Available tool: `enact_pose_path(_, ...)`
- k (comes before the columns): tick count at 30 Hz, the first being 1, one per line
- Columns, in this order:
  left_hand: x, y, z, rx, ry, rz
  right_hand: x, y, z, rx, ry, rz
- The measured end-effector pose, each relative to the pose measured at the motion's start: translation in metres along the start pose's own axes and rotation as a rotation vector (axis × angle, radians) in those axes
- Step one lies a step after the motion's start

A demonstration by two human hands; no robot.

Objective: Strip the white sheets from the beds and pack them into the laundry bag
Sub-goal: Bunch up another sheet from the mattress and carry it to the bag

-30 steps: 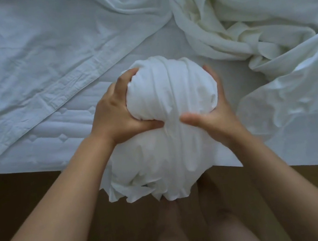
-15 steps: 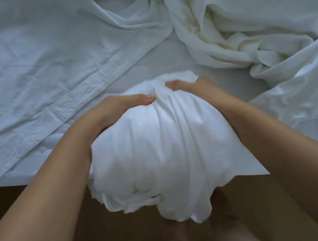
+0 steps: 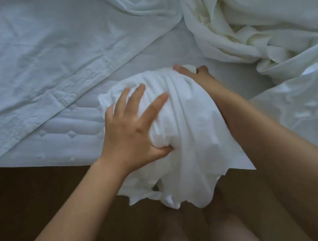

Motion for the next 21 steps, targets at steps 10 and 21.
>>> enact_pose_path(10,-0.033,-0.080,0.046,-0.174,0.208,0.252,0.019,0.061,-0.013,-0.700,0.445,0.030)
enact_pose_path(21,0.019,-0.008,0.077,-0.513,0.991,-0.013,0.019,-0.002,0.040,-0.614,0.411,0.202)
Point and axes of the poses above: each hand's wrist, its own y-axis away from the middle knuckle, its own x-axis out of the palm, z = x × y, the point moved 3 cm from there along -y, towards the middle knuckle, and after that the axes turned 5 degrees about -x, right-handed, at the moved point
